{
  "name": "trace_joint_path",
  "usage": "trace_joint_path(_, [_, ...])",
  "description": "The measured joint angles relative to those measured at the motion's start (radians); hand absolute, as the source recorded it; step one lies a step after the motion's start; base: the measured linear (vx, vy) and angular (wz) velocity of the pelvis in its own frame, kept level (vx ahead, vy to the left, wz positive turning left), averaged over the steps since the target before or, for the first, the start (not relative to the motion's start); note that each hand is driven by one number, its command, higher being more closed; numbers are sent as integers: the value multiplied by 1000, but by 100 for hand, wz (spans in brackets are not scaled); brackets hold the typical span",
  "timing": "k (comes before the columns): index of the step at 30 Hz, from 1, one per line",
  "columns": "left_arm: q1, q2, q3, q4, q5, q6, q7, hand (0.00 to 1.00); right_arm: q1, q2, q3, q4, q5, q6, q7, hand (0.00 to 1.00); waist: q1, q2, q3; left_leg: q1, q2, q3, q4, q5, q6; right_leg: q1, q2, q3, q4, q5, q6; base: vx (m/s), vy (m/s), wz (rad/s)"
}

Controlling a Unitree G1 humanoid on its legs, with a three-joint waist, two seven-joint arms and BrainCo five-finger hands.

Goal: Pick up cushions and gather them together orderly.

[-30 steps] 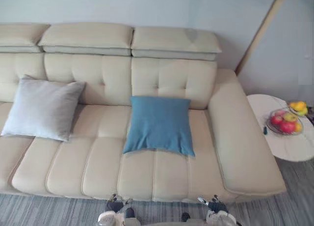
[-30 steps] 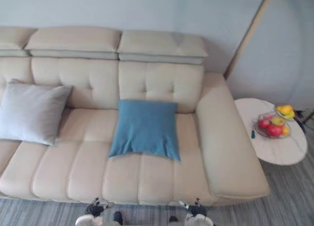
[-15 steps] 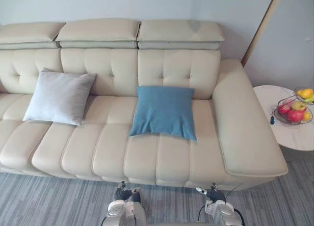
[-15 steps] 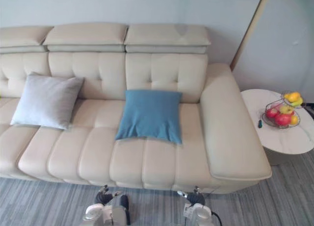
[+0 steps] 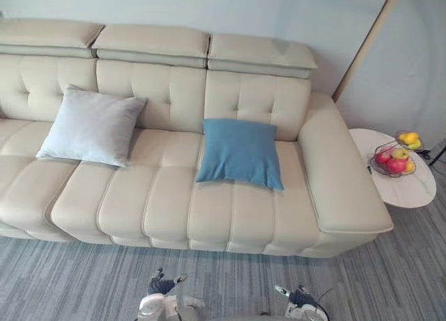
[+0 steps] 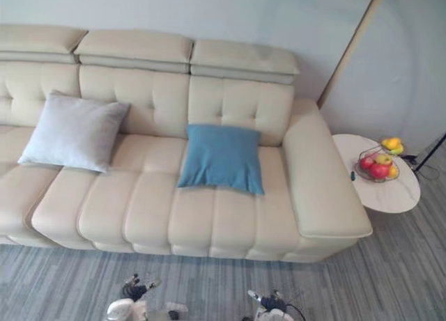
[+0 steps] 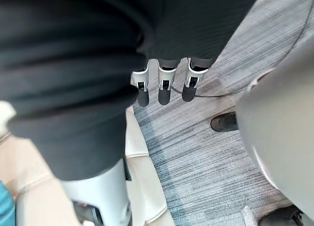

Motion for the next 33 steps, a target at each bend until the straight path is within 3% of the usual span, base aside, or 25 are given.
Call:
trace_joint_path(6, [17, -10, 29, 27, 12, 1, -2, 0, 2, -14, -31, 7, 0, -1, 2, 0, -3, 26, -12, 44, -1, -31, -41, 27, -3, 48, 19, -11, -38, 1, 9, 96, -29, 4])
trace_joint_path(11, [16, -9, 42, 48, 11, -1, -6, 0, 0, -34, -39, 44, 3, -3, 4, 0, -4, 25, -12, 105, 15, -46, -85, 32, -11, 89, 40, -12, -60, 1, 8, 56, -68, -5])
trace_joint_path(24, [10, 12, 39, 49, 8, -1, -10, 0, 0, -77, -45, 78, 0, -2, 4, 0, -17, 29, 21, 118, 10, -46, -114, 35, -16, 87, 41, -1, -75, 1, 8, -2, -4, -1])
trace_joint_path(33, [13, -9, 43, 25, 2, -3, -26, 0, 26, -65, 41, 8, 2, 0, 38, 0, -17, 29, 50, 178, 20, 17, -111, 34, -16, 98, 43, 48, -23, -2, 5, -27, 1, -16])
